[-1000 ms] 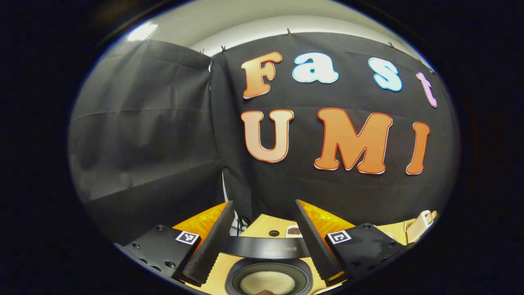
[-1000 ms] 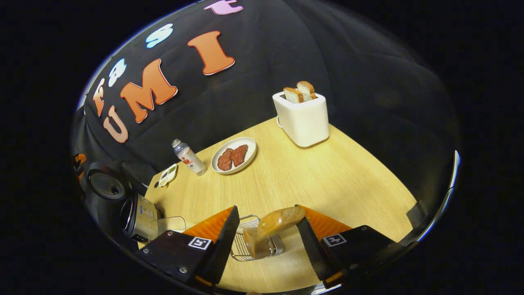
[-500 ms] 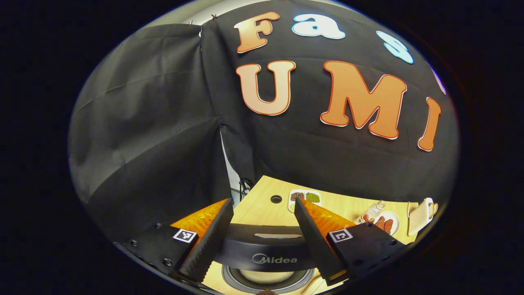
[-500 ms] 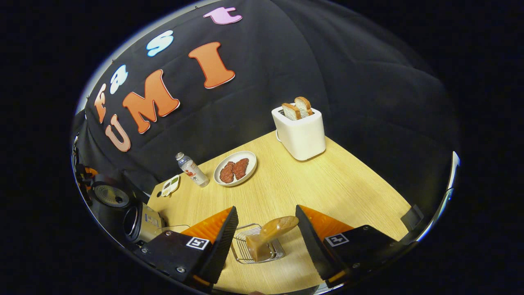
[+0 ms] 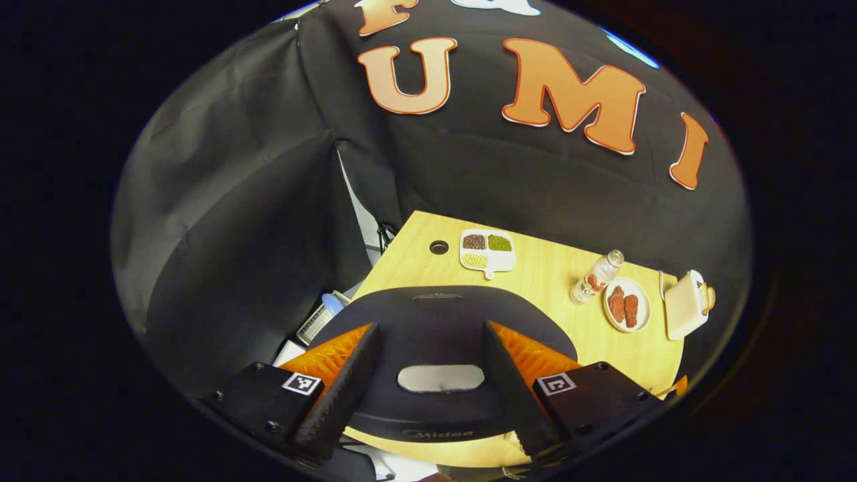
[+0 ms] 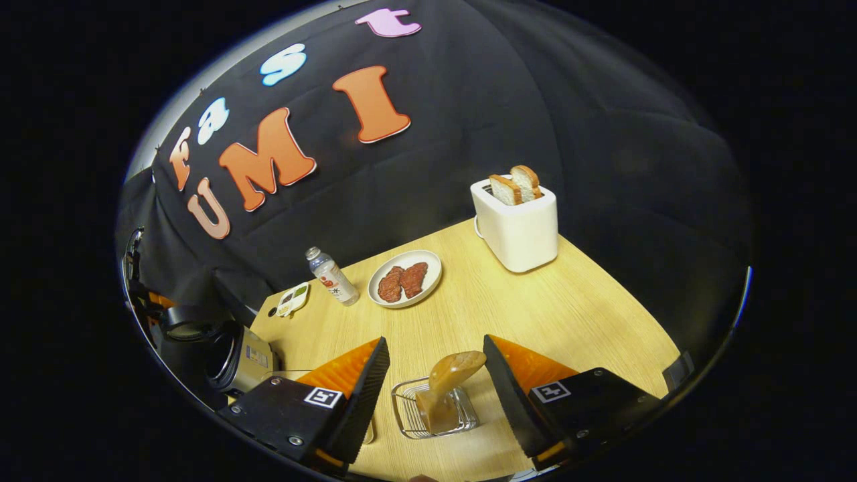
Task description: Close the left gripper, press the button to open the rice cooker; take a wooden spoon from the chopstick holder with the right hand, scoop a spoonful of rice and pour it into the rice cooker, then put the wooden spoon back into the chopstick holder.
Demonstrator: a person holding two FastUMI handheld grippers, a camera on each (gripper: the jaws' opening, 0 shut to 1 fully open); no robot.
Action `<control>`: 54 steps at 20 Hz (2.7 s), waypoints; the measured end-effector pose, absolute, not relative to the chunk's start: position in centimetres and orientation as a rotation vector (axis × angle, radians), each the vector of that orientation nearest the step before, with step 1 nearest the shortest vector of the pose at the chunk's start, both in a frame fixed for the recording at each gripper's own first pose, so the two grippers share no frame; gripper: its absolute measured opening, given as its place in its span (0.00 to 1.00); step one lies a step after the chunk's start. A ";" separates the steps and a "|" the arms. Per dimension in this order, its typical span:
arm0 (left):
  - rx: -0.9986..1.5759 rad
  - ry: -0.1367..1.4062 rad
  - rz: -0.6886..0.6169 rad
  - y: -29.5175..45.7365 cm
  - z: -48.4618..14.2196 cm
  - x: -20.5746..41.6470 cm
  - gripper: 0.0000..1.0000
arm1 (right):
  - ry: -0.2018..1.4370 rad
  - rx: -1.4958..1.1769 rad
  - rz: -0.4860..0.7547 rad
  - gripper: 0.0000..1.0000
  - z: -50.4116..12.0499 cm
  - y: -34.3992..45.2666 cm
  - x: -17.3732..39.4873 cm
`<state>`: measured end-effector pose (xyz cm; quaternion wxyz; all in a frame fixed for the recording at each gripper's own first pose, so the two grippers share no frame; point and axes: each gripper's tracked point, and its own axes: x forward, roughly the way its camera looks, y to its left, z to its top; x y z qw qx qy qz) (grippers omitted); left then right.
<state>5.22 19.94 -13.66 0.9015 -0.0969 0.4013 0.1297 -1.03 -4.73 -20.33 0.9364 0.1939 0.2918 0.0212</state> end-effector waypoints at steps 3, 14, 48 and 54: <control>-0.227 0.896 0.263 19.1 -15.8 3.7 1.00 | 0.606 0.381 0.064 0.88 -20.4 -4.0 -1.2; -0.309 1.246 0.239 16.3 -23.9 -0.6 1.00 | 0.606 0.313 0.121 0.92 -19.8 -2.5 -1.6; -0.041 -0.060 0.123 4.4 2.2 -0.9 1.00 | -0.014 0.108 0.108 0.94 1.1 -2.0 2.7; 0.001 -0.092 0.078 1.3 2.3 -1.6 0.99 | -0.070 0.080 0.087 0.94 1.8 -3.1 2.0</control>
